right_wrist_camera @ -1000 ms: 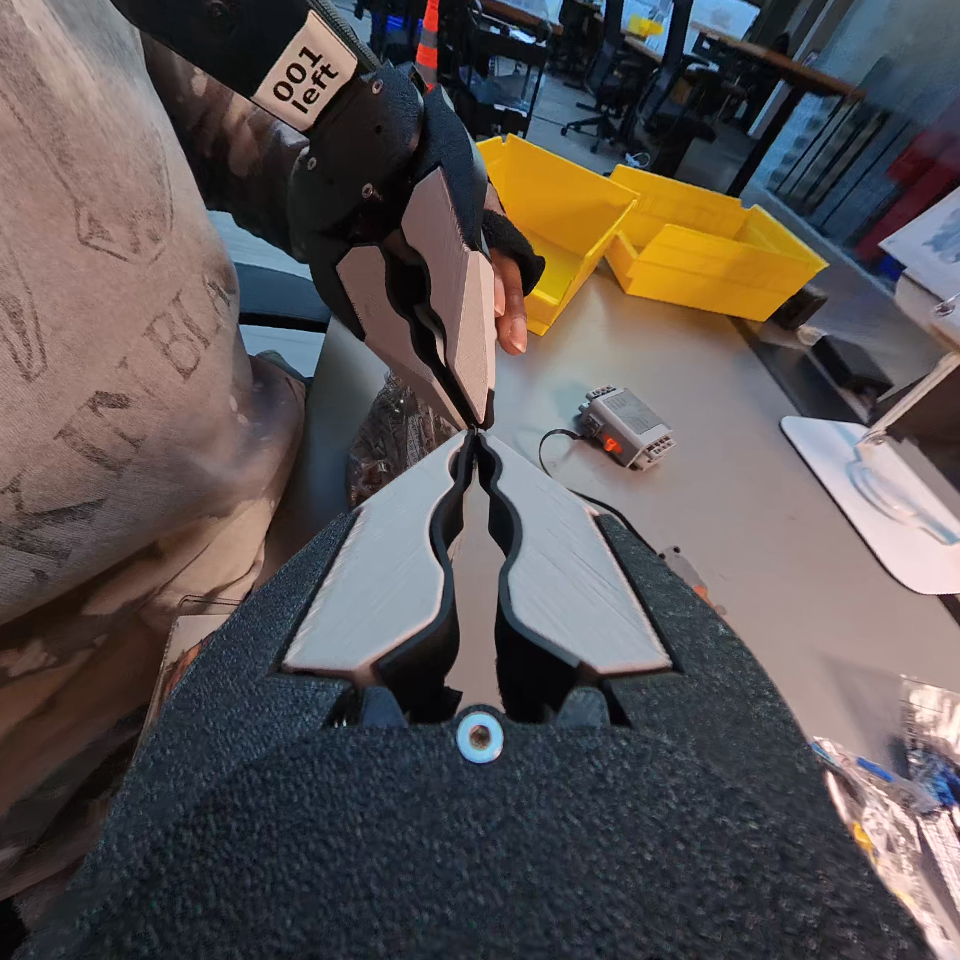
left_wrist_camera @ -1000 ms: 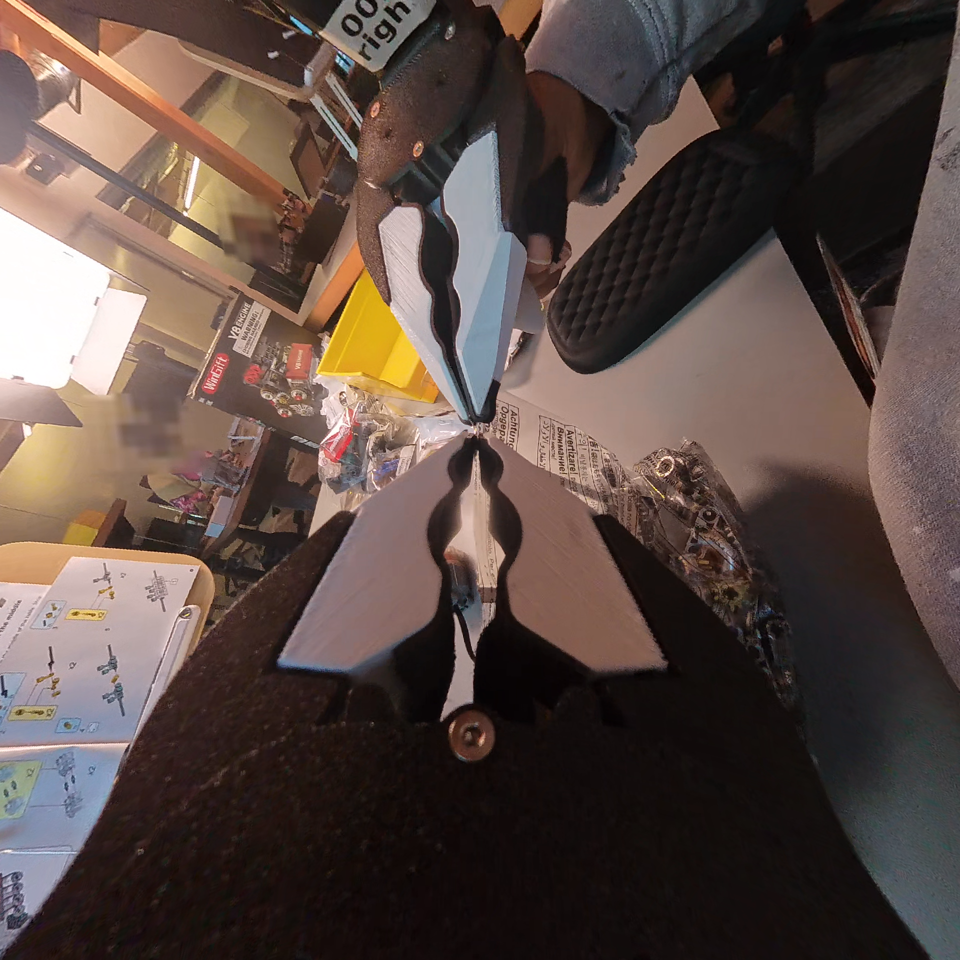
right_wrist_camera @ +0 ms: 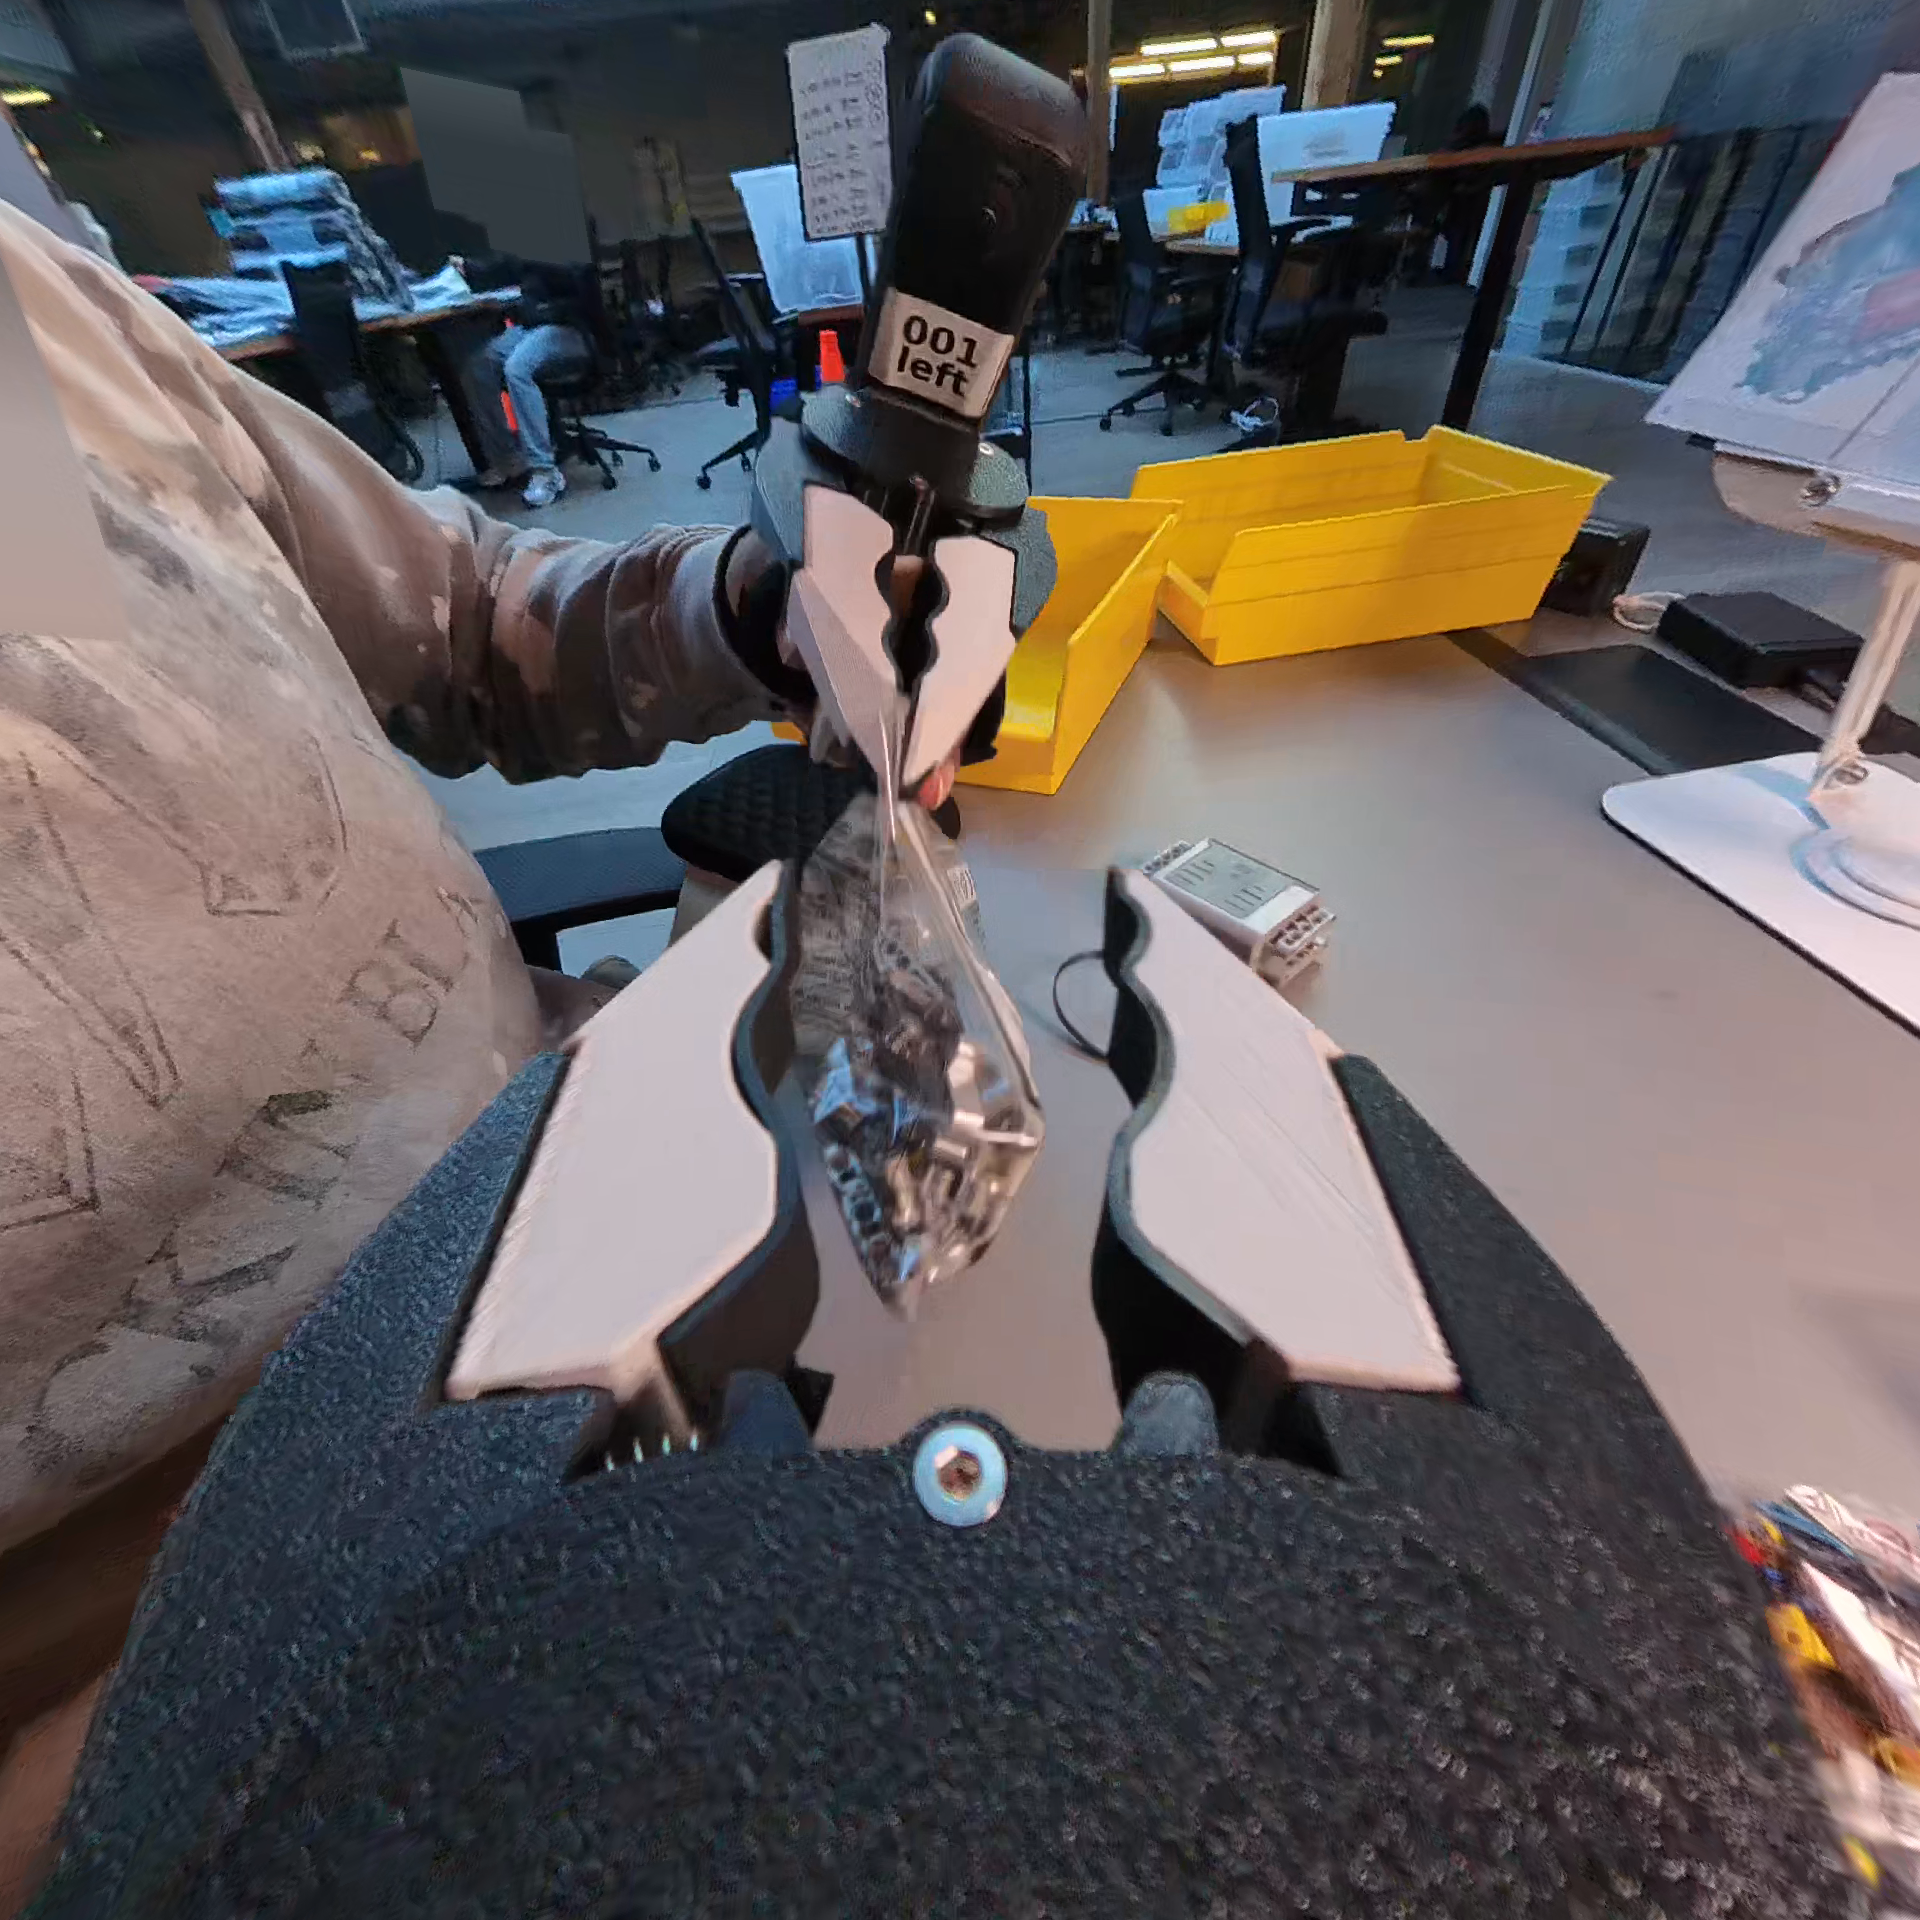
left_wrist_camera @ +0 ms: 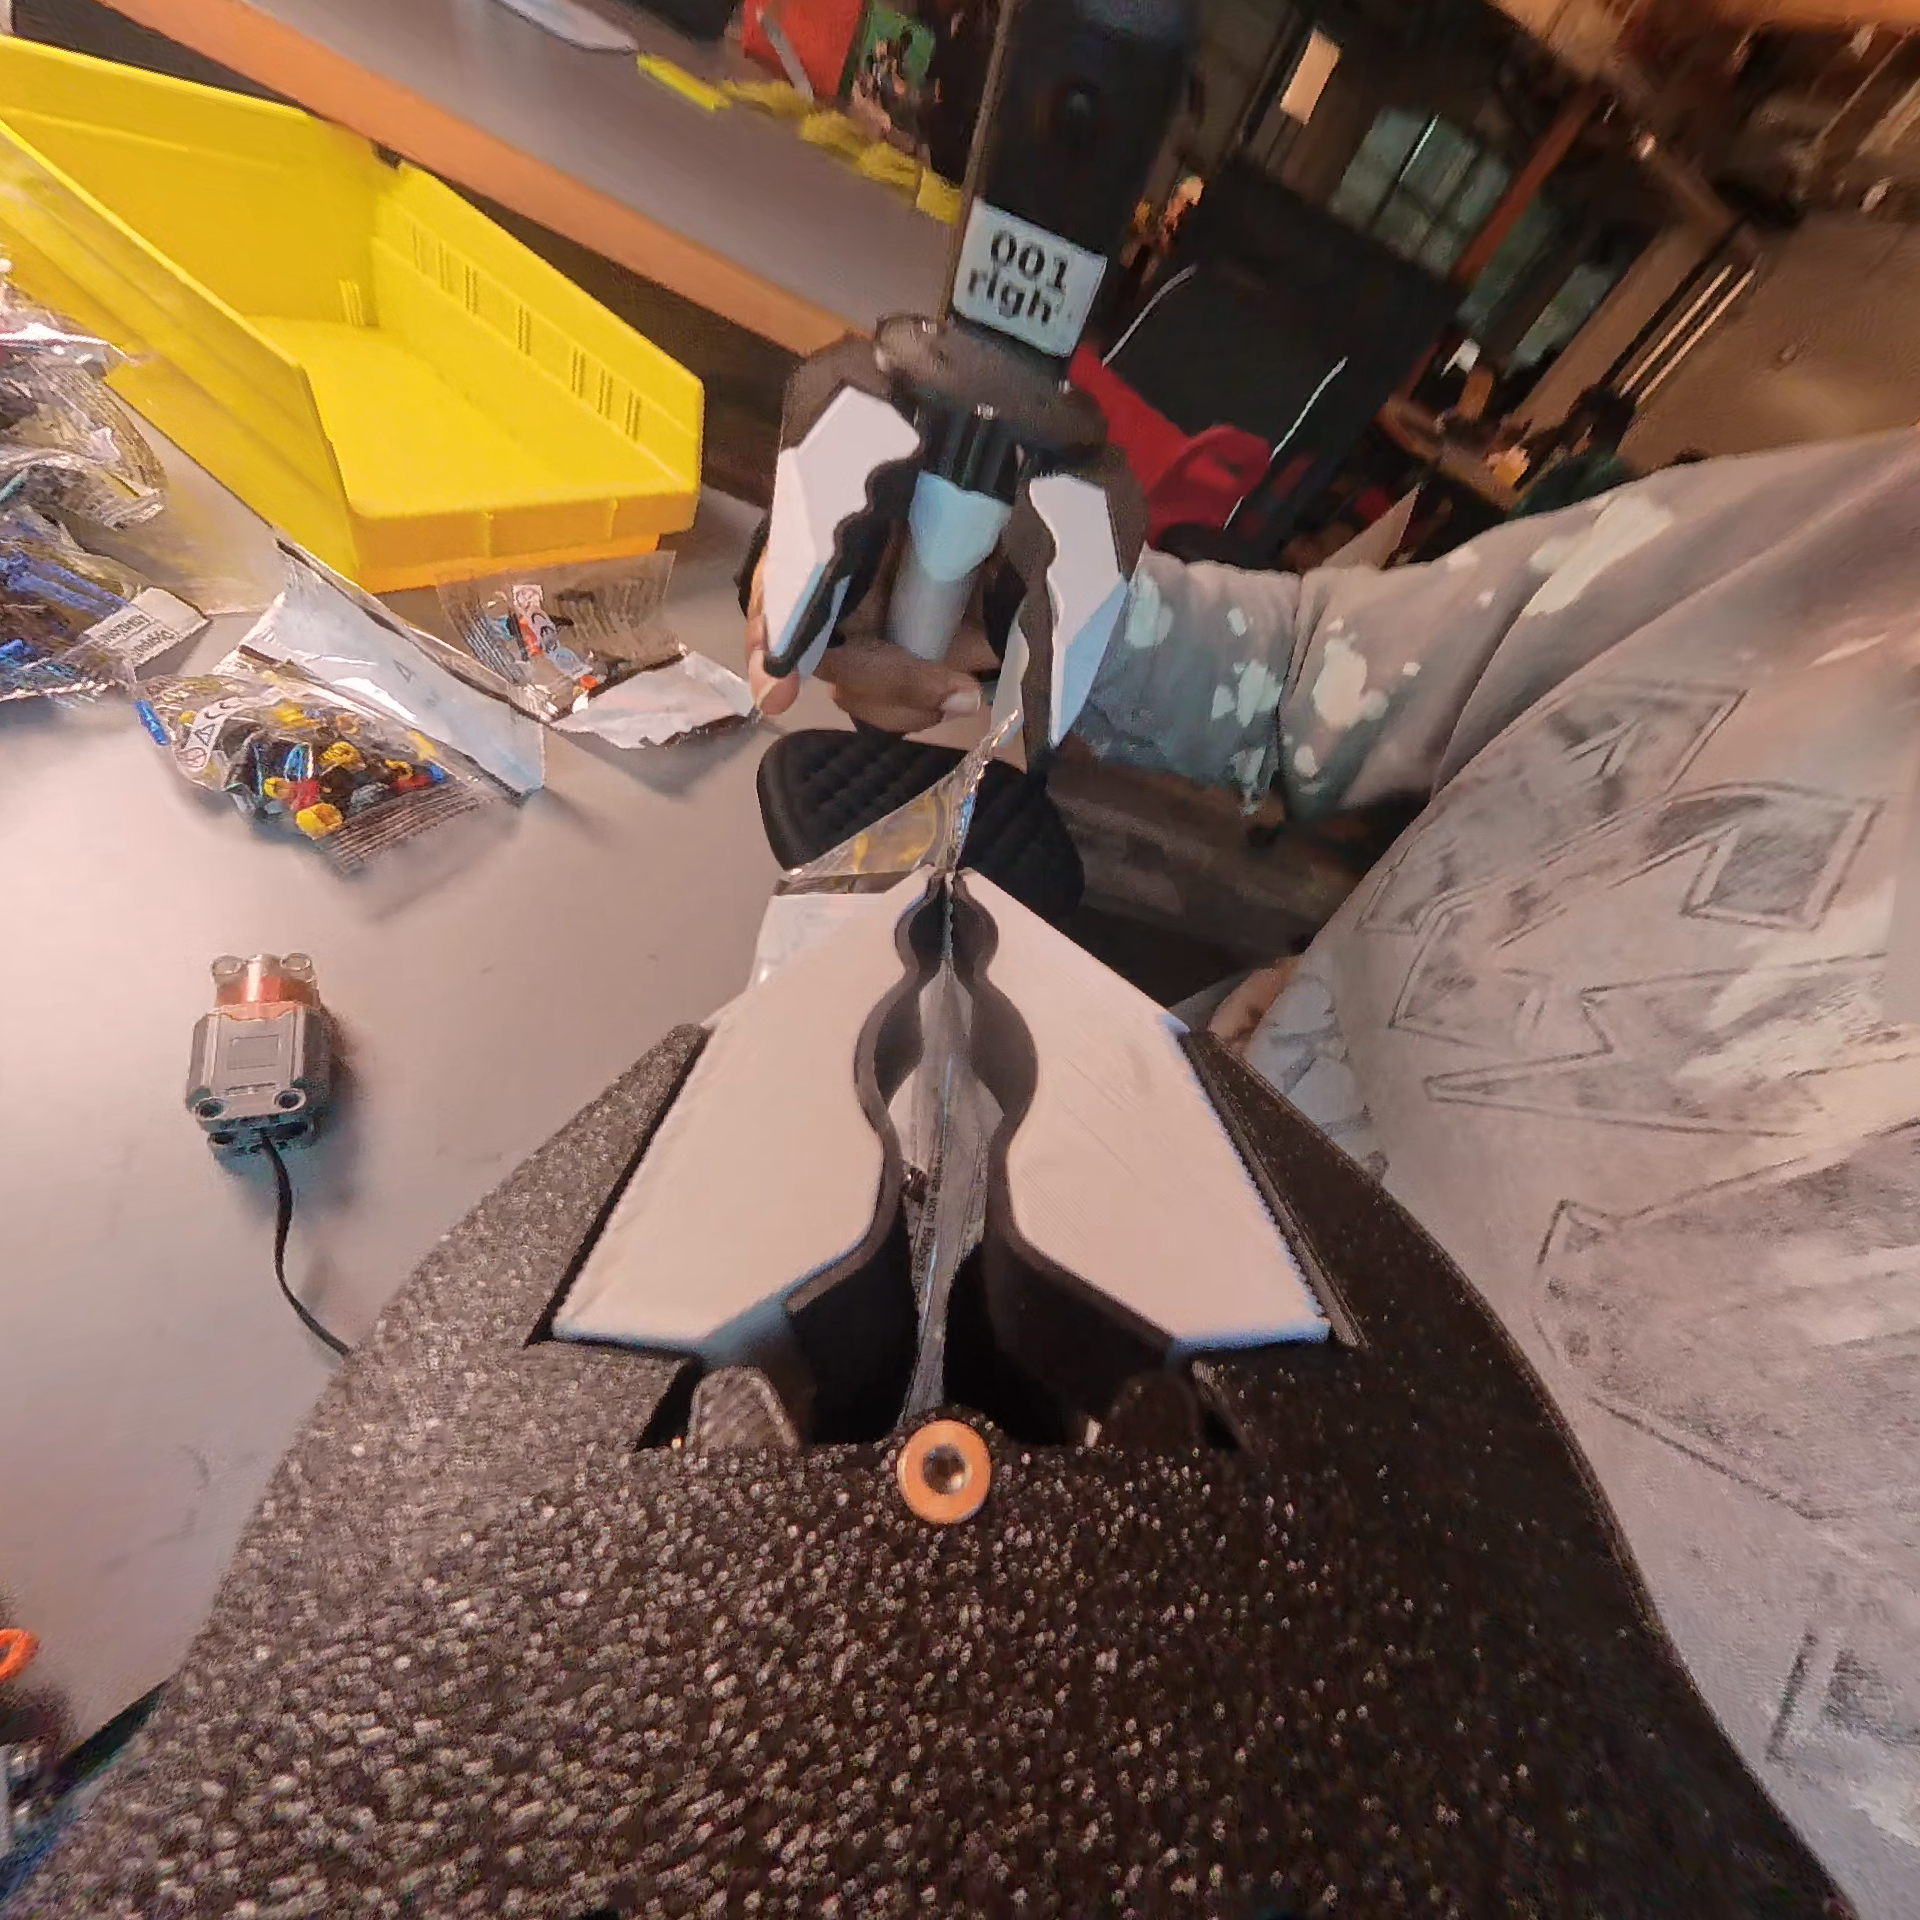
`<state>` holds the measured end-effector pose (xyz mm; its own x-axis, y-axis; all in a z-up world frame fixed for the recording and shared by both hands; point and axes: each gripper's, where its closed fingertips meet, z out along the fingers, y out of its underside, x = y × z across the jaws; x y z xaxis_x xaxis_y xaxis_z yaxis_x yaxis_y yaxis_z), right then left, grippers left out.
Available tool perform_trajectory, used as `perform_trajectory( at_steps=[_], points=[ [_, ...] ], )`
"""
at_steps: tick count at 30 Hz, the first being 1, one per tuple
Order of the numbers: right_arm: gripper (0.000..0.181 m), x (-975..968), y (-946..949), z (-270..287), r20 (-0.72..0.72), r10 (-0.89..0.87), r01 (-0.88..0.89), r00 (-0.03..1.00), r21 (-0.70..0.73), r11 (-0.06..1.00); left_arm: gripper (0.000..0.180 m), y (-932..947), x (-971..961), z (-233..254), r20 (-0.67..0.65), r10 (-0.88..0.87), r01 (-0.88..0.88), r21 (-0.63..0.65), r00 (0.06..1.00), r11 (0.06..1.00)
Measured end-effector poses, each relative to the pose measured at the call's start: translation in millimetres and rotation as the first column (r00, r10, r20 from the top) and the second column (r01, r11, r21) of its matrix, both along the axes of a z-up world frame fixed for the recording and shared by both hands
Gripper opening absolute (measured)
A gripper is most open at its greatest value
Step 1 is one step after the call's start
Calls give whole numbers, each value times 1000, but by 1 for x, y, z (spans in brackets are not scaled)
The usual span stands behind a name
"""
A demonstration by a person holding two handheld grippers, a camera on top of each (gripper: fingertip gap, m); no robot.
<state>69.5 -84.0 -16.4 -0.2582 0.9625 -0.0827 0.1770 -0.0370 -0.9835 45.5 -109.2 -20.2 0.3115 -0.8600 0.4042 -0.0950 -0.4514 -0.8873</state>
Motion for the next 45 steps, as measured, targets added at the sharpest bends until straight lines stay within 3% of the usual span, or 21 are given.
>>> perform_trajectory(
  at_steps=[3,7,11,14,16,18,21,24,29,31,36,38,40,42,43,44,45],
  points=[
    [78,8,6,-25,61,-31,32,998,-12,999,0,5,-11,10,127,29,-24,-35,991,999],
    [79,12,16,-58,93,-109,115,990,-55,992,0,5,-25,27,292,16,-8,-26,956,1000],
    [50,6,23,-48,-47,-146,132,988,-219,967,0,-3,-38,44,434,-31,24,21,900,999],
    [48,-6,20,-32,-144,-114,70,983,-279,958,0,-9,-42,51,501,-60,40,50,863,998],
    [17,-11,8,-17,-213,-31,-31,977,-282,959,0,-12,-46,56,551,-65,38,60,832,997],
    [6,-7,5,0,-266,9,-78,964,-249,965,0,-10,-58,59,598,-25,-11,57,801,998],
    [0,4,13,16,-217,13,-51,976,-173,984,0,1,-81,36,529,131,-178,39,838,983],
    [0,6,11,15,-99,12,-19,995,-67,998,0,-3,-79,7,493,182,-189,-36,851,981],
    [0,7,14,14,43,17,-16,999,-35,999,0,-10,-69,-24,410,196,-185,-68,891,980],
    [0,8,13,16,92,4,-4,996,1,1000,0,-12,-75,-30,334,226,-233,-20,915,972],
    [0,3,3,8,236,15,-49,972,141,989,31,-12,-106,16,184,320,-358,244,929,901],
    [0,-9,-7,4,260,45,-91,964,166,982,35,-12,-84,33,84,288,-300,331,954,895],
    [0,-23,-16,1,272,74,-127,959,180,975,44,-14,-46,35,-6,191,-177,341,982,923],
    [0,-38,-22,-2,283,78,-138,956,199,970,41,-10,-15,29,-74,132,-102,325,988,940],
    [0,-44,-24,-3,286,77,-141,955,209,968,30,-7,-6,22,-115,118,-75,324,986,943],
    [0,-48,-27,-6,294,81,-149,952,217,965,6,-2,-4,16,-158,126,-70,325,979,943],
    [1,-51,-21,-7,275,45,-114,960,241,964,4,2,-8,15,-173,137,-74,330,975,941]
  ],
)
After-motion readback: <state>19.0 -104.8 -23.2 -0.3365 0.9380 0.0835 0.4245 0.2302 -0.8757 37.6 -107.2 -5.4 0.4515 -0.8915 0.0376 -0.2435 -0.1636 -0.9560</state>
